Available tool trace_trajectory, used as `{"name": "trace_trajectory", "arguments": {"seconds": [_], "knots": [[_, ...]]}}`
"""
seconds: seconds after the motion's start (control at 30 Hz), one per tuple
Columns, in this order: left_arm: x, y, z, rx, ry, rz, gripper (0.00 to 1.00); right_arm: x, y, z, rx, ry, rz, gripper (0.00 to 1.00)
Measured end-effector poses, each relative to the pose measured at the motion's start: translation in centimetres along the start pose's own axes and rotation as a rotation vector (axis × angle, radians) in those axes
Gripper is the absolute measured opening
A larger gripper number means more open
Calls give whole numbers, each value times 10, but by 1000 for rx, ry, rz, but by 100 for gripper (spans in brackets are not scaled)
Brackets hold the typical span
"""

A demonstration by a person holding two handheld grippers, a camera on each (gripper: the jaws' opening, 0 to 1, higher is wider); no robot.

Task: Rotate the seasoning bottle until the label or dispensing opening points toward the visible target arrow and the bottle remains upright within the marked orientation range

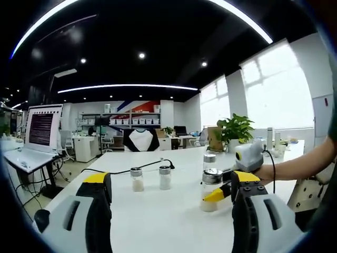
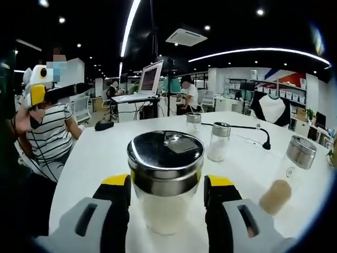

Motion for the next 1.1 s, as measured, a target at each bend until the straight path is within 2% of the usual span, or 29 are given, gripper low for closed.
{"name": "trace_trajectory", "arguments": {"seconds": [0.1,0.13,0.53,0.87,1.0,1.1], "knots": [[-1,1,0,4,1,3,99,2,-2,0,-3,7,-11,48],[-1,2,0,6,2,4,99,2,-2,-2,-13,29,-4,45],[1,3,1,3,-2,7,99,2,-3,-1,-16,27,-1,44],[4,4,3,6,-8,7,99,1,-4,-2,-19,-4,4,44],[4,6,1,-6,-1,15,99,0,-4,-4,-4,-32,21,43],[5,7,0,8,0,14,99,0,-3,-5,10,-61,2,44]]}}
Point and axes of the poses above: the point that each gripper's makers call its tool centre point, and the gripper's own axes: x roughly forward along the fingers, z roughly to its right, y roughly out of its top, the point moved 8 cm from there along -x, roughly backward along the fingers, and after that the axes turned 4 degrees about y, right-handed, at the moved point
